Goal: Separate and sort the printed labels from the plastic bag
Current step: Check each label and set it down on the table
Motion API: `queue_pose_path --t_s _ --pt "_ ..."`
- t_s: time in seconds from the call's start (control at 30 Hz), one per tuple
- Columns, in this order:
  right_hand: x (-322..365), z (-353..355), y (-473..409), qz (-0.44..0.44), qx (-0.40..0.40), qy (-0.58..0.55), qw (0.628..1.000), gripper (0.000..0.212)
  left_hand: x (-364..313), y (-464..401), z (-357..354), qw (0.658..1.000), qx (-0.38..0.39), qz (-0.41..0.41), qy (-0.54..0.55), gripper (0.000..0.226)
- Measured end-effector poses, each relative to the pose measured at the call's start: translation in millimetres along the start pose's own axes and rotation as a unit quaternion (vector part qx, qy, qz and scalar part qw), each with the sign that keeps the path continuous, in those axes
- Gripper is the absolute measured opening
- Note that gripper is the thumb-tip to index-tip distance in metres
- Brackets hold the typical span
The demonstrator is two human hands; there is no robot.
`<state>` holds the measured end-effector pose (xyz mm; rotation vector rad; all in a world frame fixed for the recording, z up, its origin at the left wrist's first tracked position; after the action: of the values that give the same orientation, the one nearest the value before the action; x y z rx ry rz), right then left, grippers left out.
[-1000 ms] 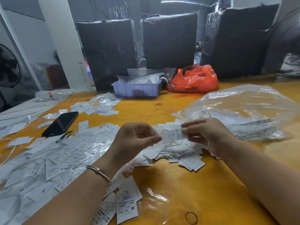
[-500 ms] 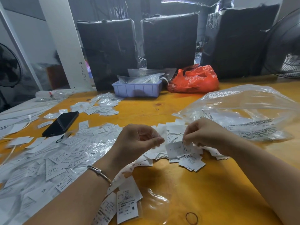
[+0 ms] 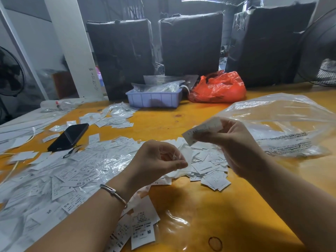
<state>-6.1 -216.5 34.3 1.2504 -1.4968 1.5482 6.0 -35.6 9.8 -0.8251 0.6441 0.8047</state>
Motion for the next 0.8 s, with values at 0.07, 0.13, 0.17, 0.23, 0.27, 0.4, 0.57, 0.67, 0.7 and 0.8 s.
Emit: queue_pose_path --t_s 0.07,0.13,0.17,0.23,0.27,0.4,0.57,0.67,0.7,0.8 --pt "1.9 -6.4 3.8 0.042 0.023 0.021 0.999 0.017 0.3 -0.1 -0.7 1.0 0.011 -0.002 -0.01 0.013" --pt "2.5 -11.7 5.9 0.055 0.059 0.04 0.996 0.017 0.6 -0.3 -0.9 1.0 0.016 -0.001 -0.014 0.013" --pt "2.2 -12.9 6.1 0.055 0.073 0.048 0.995 0.016 0.9 -0.2 -1.1 1.0 0.019 0.001 -0.013 0.011" --pt "2.2 -13.0 5.4 0.054 0.082 0.063 0.993 0.017 0.2 0.1 -1.5 1.0 0.028 0.0 -0.013 0.01" --pt "2.2 -12.3 4.8 0.055 0.081 0.072 0.993 0.018 -0.3 0.2 -1.7 0.999 0.032 -0.002 -0.015 0.012" --pt "2.0 -10.1 2.8 0.056 0.065 0.117 0.989 0.025 0.1 0.7 -1.3 0.999 0.036 -0.001 -0.012 0.008" --pt "1.3 -8.3 2.8 0.056 0.062 0.182 0.98 0.023 1.8 0.4 -1.0 0.999 0.031 -0.003 -0.013 0.008" --pt "2.8 -6.5 2.3 0.065 0.054 0.202 0.976 0.015 3.2 -0.1 0.2 1.0 0.027 -0.004 -0.016 0.01" --pt "3.6 -6.3 2.0 0.07 0.053 0.212 0.973 0.01 3.6 0.0 0.2 0.999 0.026 -0.004 -0.017 0.01" --pt "5.0 -6.0 2.0 0.072 0.06 0.254 0.963 0.005 4.1 0.3 -0.2 0.999 0.031 -0.006 -0.025 0.011"
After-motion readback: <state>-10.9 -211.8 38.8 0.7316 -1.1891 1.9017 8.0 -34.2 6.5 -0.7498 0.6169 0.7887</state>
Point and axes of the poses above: each hand's wrist, its own y-axis away from the middle knuckle, its own z-axis out of the back of the hand, x = y × z, the point moved 3 cm from there along -y, towards the middle knuckle
